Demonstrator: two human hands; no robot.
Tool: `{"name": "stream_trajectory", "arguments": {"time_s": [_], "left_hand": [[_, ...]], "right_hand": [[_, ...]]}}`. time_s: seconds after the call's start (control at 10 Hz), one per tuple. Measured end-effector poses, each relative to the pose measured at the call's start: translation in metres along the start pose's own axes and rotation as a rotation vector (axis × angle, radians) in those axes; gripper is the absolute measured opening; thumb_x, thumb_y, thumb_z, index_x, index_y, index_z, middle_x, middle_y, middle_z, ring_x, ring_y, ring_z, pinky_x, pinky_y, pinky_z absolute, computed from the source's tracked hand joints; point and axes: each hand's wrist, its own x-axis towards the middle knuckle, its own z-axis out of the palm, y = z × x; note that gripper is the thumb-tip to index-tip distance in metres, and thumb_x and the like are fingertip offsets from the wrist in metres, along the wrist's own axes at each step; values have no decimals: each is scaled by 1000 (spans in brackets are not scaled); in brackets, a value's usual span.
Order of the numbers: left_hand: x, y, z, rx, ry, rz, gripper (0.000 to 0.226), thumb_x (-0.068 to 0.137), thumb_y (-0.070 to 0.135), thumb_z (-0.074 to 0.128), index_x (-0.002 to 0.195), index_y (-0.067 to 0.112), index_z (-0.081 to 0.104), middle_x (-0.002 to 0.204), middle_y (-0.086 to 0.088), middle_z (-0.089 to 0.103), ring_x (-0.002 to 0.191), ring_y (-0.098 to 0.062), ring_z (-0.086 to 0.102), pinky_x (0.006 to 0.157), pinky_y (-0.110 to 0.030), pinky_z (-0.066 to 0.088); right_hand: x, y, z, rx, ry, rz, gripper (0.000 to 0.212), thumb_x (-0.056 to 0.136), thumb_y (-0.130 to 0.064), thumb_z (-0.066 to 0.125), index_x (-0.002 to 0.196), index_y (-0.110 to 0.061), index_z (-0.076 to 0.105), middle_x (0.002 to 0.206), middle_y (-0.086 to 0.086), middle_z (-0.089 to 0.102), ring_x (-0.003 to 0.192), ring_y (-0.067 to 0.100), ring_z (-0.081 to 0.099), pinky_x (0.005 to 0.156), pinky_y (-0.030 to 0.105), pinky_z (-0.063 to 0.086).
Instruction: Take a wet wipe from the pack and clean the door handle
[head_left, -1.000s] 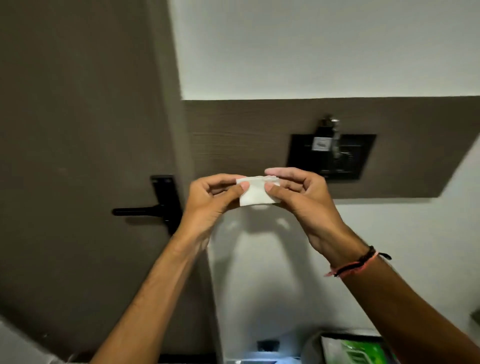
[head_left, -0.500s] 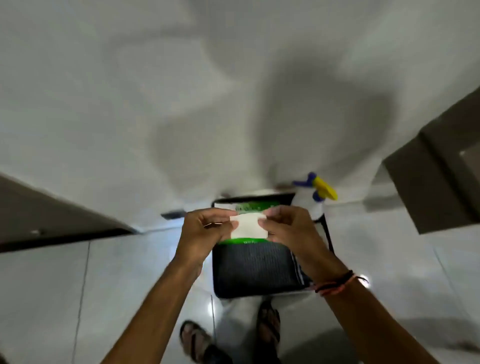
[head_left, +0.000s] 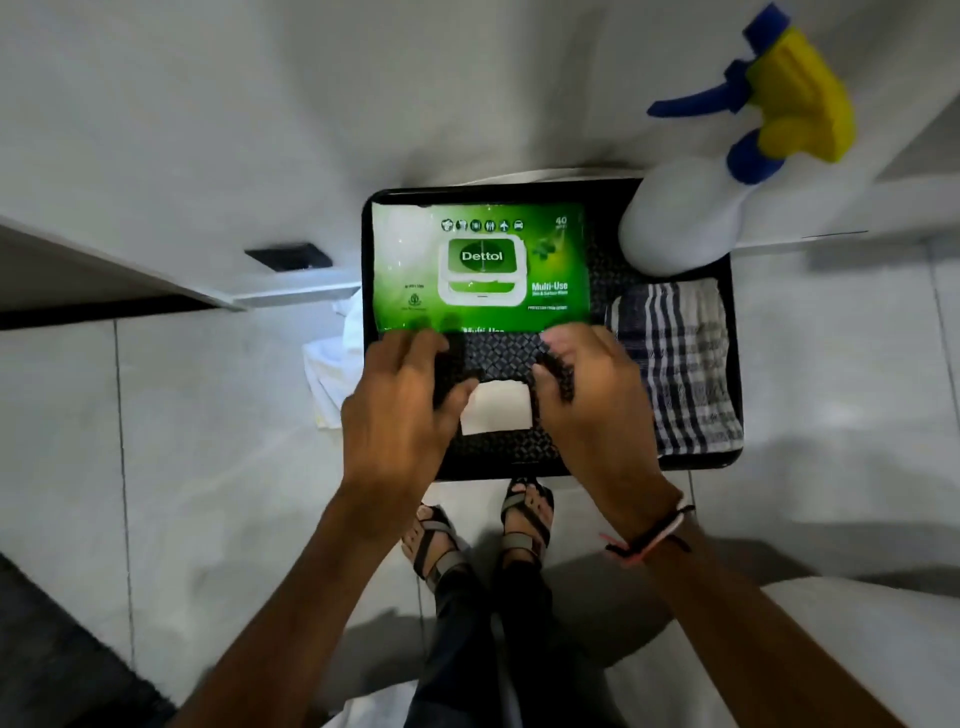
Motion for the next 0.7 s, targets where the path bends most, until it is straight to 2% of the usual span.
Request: {"name": "stream_trajectory", "arguments": {"time_s": [0.1,0.2,0.3,0.4,0.5,0.6,0.7], "left_hand": [[19,1,-4,162,110,237,53,100,34,65,145,8,53,147,-20,55,133,-38,53,102,-50,55],[39,-2,0,314,-74,322,66,110,38,42,164,7,19,172,-19,18,159,-33,21,128,-47,30],[41,-16,13,351,-167,334,65,113,37,32,166,10,7,175,-14,3,162,-28,7,131,-45,22],[39,-24,23,301,-131,363,60,113,32,35,165,8,15,174,-14,10,161,-30,14,131,-46,23],[37,-26,33,334,-118,346,59,113,31,35,165,9,16,174,-14,11,161,-29,13,131,-45,19],[43,-20,28,398,-197,305,60,115,35,25,166,11,5,175,-13,-1,162,-28,2,133,-45,11],[32,-9,3,463,-172,332,61,114,37,22,166,14,-3,175,-12,-9,162,-27,-5,134,-46,9]], "right_hand": [[20,-5,2,-312,25,-243,55,99,-27,57,149,-4,48,152,22,50,140,38,48,115,51,44],[37,-7,9,-496,-131,-340,71,104,-39,45,164,-10,19,171,21,15,159,35,16,128,50,24],[42,3,20,-578,-207,-373,71,106,-42,37,165,-11,13,174,18,5,161,31,6,131,49,16],[44,14,28,-624,-235,-395,71,107,-44,35,164,-9,13,174,15,6,162,28,7,131,47,14],[43,18,33,-664,-246,-389,73,107,-45,34,165,-7,11,174,15,6,161,28,9,131,48,13],[45,9,32,-698,-287,-379,74,107,-48,29,165,-7,6,174,15,2,162,27,4,132,46,9],[38,-8,9,-704,-291,-392,78,106,-54,30,165,-10,4,174,15,2,162,27,3,132,46,8]]}}
